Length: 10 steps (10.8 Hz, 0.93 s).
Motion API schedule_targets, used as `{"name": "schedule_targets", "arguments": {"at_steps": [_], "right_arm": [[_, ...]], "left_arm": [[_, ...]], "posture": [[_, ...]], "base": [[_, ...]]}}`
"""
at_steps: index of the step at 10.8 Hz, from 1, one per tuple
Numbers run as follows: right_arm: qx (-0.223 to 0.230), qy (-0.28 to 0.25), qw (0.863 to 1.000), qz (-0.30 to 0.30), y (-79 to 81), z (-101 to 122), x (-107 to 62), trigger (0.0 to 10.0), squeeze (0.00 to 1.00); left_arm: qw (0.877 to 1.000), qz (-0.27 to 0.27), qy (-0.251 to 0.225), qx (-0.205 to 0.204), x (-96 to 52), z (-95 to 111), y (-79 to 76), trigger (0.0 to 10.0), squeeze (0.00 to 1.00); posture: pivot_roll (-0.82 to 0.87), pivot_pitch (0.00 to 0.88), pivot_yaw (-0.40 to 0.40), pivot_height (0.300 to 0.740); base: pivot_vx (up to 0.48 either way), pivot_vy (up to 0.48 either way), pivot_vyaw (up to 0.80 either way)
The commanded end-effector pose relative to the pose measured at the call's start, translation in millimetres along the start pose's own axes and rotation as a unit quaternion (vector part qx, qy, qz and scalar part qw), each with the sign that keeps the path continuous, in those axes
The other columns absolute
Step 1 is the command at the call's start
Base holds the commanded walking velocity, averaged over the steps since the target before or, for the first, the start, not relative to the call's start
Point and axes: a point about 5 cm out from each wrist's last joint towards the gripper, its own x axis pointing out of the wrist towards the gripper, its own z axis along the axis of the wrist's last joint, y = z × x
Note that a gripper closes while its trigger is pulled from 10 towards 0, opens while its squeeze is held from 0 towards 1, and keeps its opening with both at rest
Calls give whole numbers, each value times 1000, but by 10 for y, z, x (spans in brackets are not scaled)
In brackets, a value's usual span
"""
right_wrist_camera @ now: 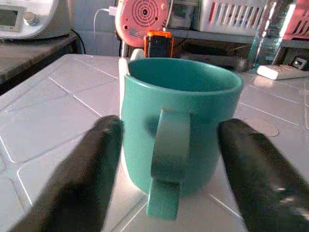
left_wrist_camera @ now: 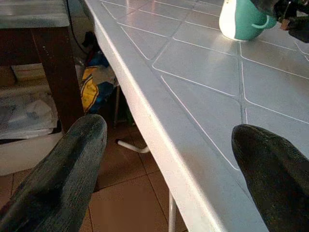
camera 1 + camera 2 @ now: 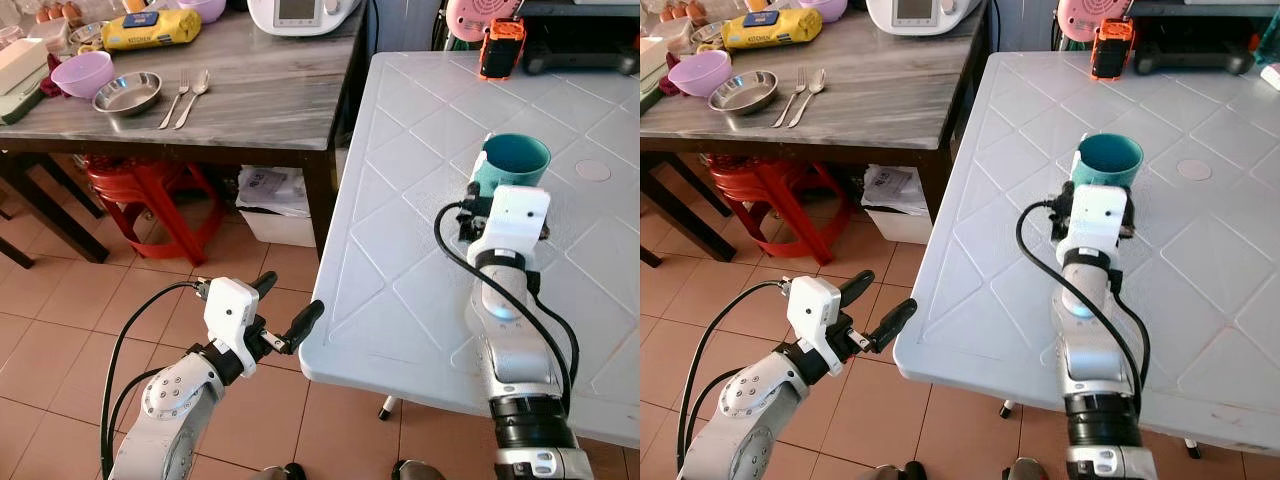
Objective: Setting the table
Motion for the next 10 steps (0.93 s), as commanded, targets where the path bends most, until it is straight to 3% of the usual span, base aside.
{"name": "schedule_targets", "arguments": {"at_steps": [1,10], "right_arm": [[5,-1,1000,6,31,4,11,0,0],[18,2,1000,7,44,-23,23,0,0]], "left_arm": [[1000,4,3,6,-21,3,9,10000,0],[1000,5,4,8,-15,-28,54,10000,0]], "posture": [[-41,176,126,740],[-37,169,128,740]], "base": [[0,0,0],[0,0,0]]}}
